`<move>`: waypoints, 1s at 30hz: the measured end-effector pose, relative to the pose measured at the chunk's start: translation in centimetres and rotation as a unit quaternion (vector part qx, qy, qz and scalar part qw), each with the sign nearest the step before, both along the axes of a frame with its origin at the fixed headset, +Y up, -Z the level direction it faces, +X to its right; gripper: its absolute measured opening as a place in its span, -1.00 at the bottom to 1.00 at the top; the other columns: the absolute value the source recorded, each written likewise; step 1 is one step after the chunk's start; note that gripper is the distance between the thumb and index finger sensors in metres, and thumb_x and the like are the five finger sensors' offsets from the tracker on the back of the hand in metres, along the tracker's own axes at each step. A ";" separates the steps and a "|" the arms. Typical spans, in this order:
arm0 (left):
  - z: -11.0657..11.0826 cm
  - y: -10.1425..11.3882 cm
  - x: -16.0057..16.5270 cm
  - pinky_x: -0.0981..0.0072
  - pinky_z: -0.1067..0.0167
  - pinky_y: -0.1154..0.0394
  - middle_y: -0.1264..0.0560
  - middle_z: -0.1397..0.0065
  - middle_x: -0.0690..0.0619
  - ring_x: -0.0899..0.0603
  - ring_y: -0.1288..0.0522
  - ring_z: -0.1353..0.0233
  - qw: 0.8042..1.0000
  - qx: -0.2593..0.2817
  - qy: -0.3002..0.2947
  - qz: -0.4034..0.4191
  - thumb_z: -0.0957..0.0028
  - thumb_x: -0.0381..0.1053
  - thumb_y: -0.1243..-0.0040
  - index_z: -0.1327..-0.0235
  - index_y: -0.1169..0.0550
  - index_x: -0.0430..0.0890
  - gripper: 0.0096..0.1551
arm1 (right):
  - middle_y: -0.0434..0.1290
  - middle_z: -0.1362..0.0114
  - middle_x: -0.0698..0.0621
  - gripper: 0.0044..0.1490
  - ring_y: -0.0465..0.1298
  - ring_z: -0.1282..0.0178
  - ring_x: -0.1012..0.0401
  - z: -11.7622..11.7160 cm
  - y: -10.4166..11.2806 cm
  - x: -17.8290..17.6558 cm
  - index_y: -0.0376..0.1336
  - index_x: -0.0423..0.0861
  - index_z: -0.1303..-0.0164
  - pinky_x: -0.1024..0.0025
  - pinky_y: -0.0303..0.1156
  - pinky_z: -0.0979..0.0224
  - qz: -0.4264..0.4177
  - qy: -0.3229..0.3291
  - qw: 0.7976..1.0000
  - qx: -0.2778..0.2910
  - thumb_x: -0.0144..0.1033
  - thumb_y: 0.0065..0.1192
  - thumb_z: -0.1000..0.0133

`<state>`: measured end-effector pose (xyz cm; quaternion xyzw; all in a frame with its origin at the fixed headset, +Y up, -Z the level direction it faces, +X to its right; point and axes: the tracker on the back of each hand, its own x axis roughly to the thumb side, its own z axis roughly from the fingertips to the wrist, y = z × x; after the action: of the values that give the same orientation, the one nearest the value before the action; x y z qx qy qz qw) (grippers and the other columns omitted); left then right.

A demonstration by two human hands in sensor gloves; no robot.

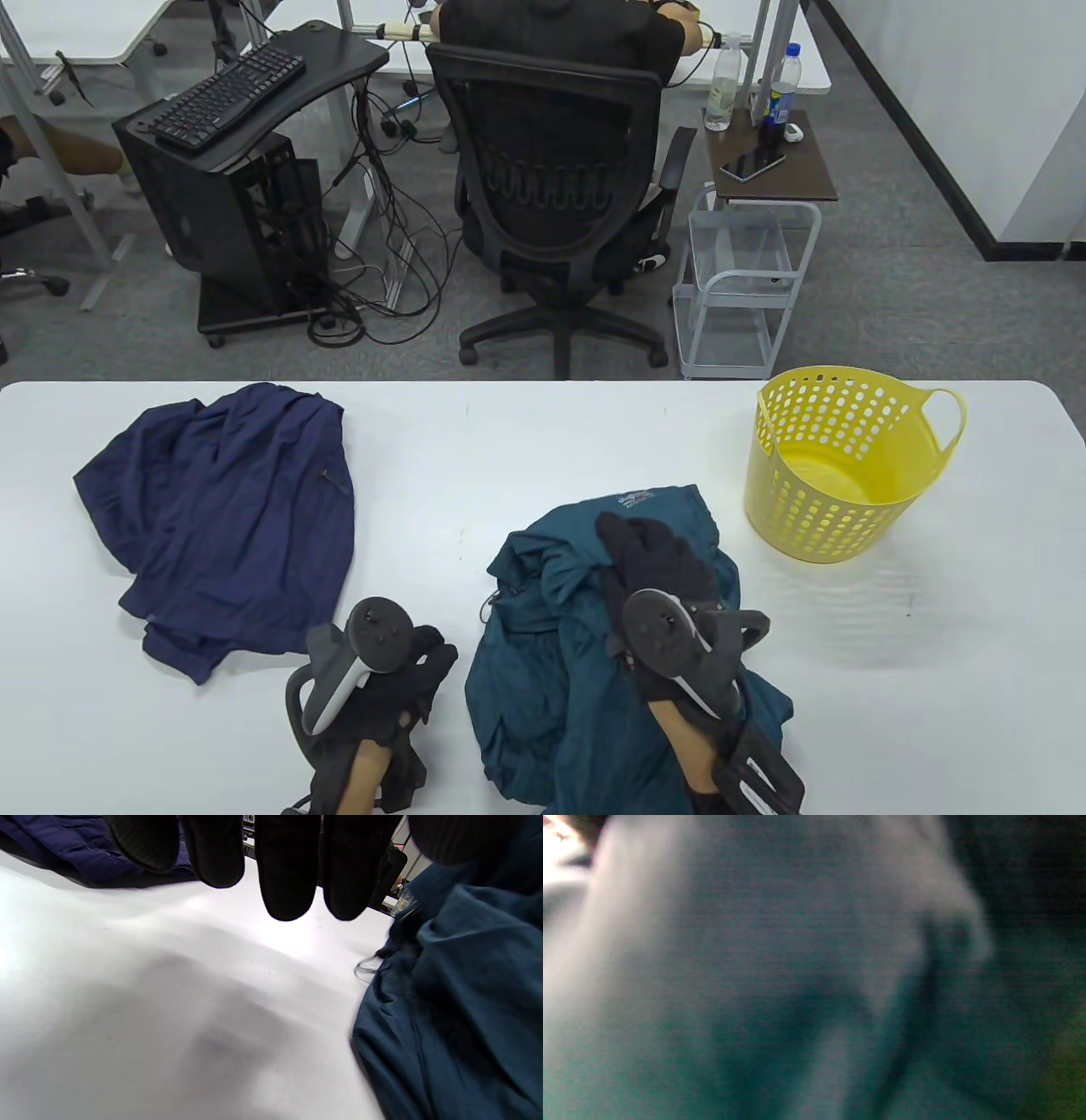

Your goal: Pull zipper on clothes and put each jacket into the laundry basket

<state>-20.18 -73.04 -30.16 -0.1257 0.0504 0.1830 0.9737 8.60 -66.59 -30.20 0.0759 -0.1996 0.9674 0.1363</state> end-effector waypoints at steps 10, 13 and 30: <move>1.4 -0.1 4.3 -0.26 -0.37 -0.29 -0.43 -0.57 0.12 -0.31 -0.27 -0.57 0.996 0.048 -0.051 0.059 0.20 0.54 0.19 -0.40 -0.43 0.23 -0.12 | 0.35 -0.65 -0.14 0.00 0.48 -0.45 -0.15 3.1 -6.3 -1.4 0.15 0.01 -0.59 0.06 0.50 -0.33 -0.017 0.251 0.879 -0.405 0.36 0.14 -0.01; 2.0 -0.8 6.6 -0.26 -0.38 -0.28 -0.42 -0.57 0.10 -0.32 -0.24 -0.58 0.998 0.035 -0.043 0.023 0.26 0.62 0.26 -0.43 -0.42 0.16 0.01 | 0.46 -0.57 -0.09 -0.19 0.52 -0.42 -0.16 2.3 -3.9 0.5 0.29 0.03 -0.49 0.01 0.51 -0.28 -0.132 0.279 0.857 -0.413 0.22 0.11 -0.08; -0.7 2.3 5.9 -0.24 -0.34 -0.39 -0.71 0.04 0.43 -0.01 -0.60 -0.30 0.980 0.188 0.024 -0.059 0.15 0.31 -0.24 -0.03 -0.57 0.48 -0.57 | 0.68 -0.09 0.24 -0.53 0.71 0.18 0.29 -6.1 -5.4 6.3 0.48 0.27 -0.13 0.23 0.57 -0.14 -0.102 -0.050 0.966 -0.234 -0.01 0.46 0.02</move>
<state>-14.30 -70.72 -30.85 0.0671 0.0460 0.1341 0.9876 14.86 -71.99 -36.32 -0.0273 0.0189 0.9706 0.2383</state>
